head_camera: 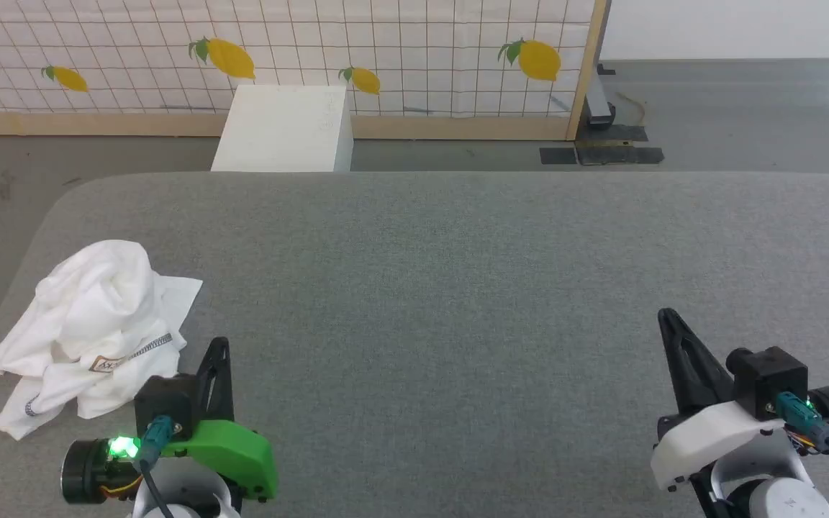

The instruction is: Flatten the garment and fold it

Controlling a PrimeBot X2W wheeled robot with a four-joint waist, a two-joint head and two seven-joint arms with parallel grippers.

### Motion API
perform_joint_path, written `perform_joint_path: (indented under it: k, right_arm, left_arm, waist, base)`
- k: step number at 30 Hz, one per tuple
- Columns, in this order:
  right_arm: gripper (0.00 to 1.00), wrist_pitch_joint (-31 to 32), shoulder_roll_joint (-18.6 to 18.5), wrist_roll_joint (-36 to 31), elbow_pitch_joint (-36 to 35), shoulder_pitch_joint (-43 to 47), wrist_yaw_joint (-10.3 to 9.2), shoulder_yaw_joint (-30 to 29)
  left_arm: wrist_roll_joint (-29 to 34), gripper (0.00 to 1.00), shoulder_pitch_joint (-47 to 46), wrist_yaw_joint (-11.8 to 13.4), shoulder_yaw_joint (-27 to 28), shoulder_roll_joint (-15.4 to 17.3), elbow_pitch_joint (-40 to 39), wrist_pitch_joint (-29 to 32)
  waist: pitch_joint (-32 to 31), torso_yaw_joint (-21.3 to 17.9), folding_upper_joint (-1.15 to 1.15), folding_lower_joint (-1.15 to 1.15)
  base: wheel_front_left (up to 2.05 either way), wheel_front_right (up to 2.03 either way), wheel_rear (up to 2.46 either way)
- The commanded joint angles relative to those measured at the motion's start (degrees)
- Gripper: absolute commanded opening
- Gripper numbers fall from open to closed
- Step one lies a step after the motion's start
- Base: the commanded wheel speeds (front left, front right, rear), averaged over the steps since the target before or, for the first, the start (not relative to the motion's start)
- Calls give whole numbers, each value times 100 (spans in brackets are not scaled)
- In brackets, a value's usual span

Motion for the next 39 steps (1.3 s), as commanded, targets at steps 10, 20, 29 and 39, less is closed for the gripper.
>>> perform_joint_path:
  k: [10,20,29,39]
  right_arm:
    - [0,-1,7,-36,-27,33,-9,7]
    - [0,-1,7,-36,-27,33,-9,7]
    - [100,-22,-1,26,8,2,1,-21]
    - [100,-142,0,162,32,2,0,-163]
  left_arm:
    - [74,0,-84,-6,19,-28,-10,8]
    - [74,0,-84,-6,19,-28,-10,8]
    - [-41,100,7,-5,-27,1,2,-22]
    - [-120,100,23,-29,-63,-2,-14,-142]
  waist:
    - [0,0,0,0]
    - [0,0,0,0]
    - [1,0,0,0]
    - [7,-1,0,0]
  base:
    - [0,0,0]
    - [0,0,0]
    - [0,0,0]
    - [0,0,0]
